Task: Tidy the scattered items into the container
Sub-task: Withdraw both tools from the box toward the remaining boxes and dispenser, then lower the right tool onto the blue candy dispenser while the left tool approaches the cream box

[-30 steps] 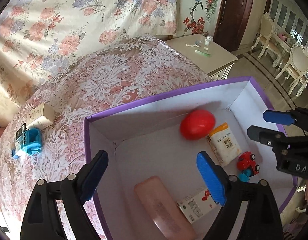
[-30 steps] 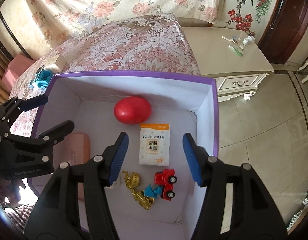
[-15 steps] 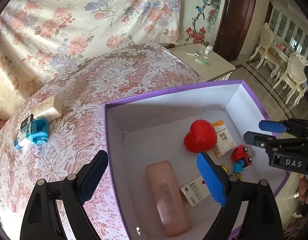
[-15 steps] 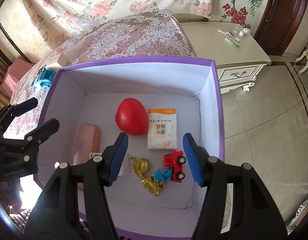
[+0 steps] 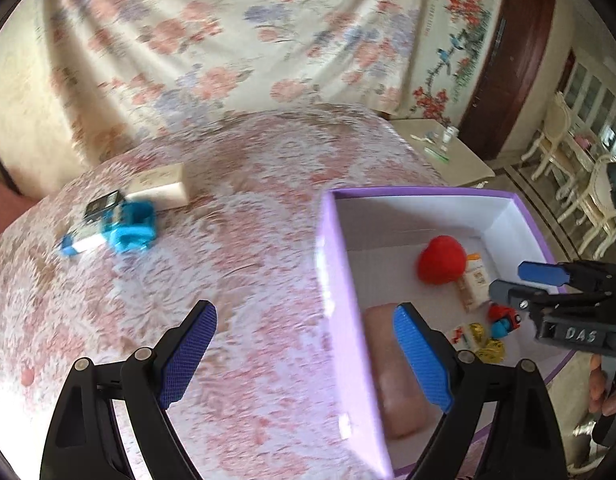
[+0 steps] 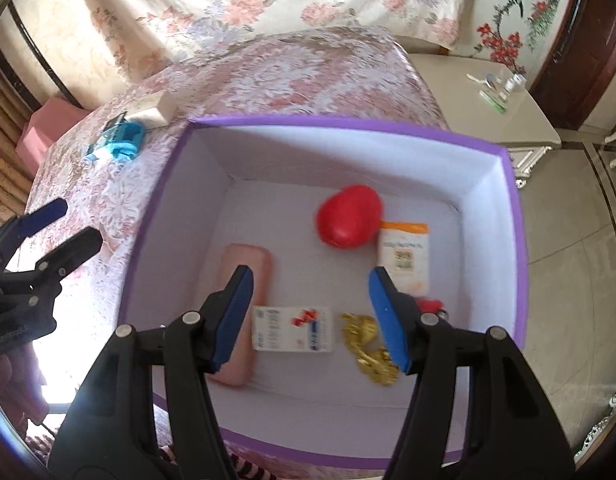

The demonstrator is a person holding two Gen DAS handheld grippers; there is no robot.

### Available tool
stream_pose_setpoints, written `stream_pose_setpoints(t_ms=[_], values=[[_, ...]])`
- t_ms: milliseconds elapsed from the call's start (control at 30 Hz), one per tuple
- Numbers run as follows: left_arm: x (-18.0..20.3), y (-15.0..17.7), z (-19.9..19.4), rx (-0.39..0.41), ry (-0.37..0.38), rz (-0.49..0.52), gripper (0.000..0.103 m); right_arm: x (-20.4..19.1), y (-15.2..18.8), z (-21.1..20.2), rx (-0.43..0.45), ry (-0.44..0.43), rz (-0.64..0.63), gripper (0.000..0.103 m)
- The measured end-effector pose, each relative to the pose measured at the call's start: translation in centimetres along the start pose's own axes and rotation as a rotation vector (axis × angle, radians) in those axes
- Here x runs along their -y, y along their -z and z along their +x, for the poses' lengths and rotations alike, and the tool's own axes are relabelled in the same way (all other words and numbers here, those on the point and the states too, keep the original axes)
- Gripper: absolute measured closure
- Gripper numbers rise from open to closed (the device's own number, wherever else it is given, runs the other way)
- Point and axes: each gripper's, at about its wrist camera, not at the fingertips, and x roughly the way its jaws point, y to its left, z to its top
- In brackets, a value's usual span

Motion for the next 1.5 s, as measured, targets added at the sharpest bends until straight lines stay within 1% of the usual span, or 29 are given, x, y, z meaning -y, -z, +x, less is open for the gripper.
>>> stream_pose_setpoints(t_ms=[133, 300, 467, 733, 867, 1033, 1133, 1267, 1400, 1500], values=[[-4.3, 0.9, -0.4, -0.013, -0.017, -0.055, 0.012, -2.6, -1.0, -0.5, 0.020, -0.001, -0.009, 0.039], [-9.4, 2.2, -0.5, -0.041, -0.042, -0.109, 0.012, -6.7, -2.0, -0.5, 0.024, -0.012, -0.014, 0.037], [-14.3, 3.4, -0.5, -0.065, -0.066, -0.142, 0.012, -11.8, -3.0, -0.4, 0.023, -0.036, -0.058, 0.037], [-22.2, 4.4, -0.1, -0.095, -0.108, -0.182, 0.012, -20.9, -4.8, 1.7, -0.003, -0.079, -0.163, 0.033], [-26.2, 4.4, 0.8, -0.113, -0.123, -0.203, 0.011, -25.2, -5.9, 4.1, -0.031, -0.097, -0.202, 0.033], [-30.9, 4.2, 2.7, -0.150, -0.130, -0.232, 0.011, -28.3, -7.0, 7.7, -0.077, -0.103, -0.193, 0.032], [-32.8, 3.9, 4.2, -0.173, -0.125, -0.224, 0.010, -29.4, -7.8, 9.5, -0.091, -0.103, -0.164, 0.032], [-34.7, 2.9, 5.8, -0.180, -0.121, -0.202, 0.010, -30.5, -9.2, 12.0, -0.125, -0.093, -0.120, 0.029], [-36.5, 1.5, 7.7, -0.187, -0.100, -0.193, 0.010, -31.5, -10.5, 13.7, -0.139, -0.092, -0.100, 0.027], [-37.4, -0.1, 8.7, -0.176, -0.103, -0.159, 0.010, -32.2, -11.7, 14.9, -0.141, -0.090, -0.088, 0.027]])
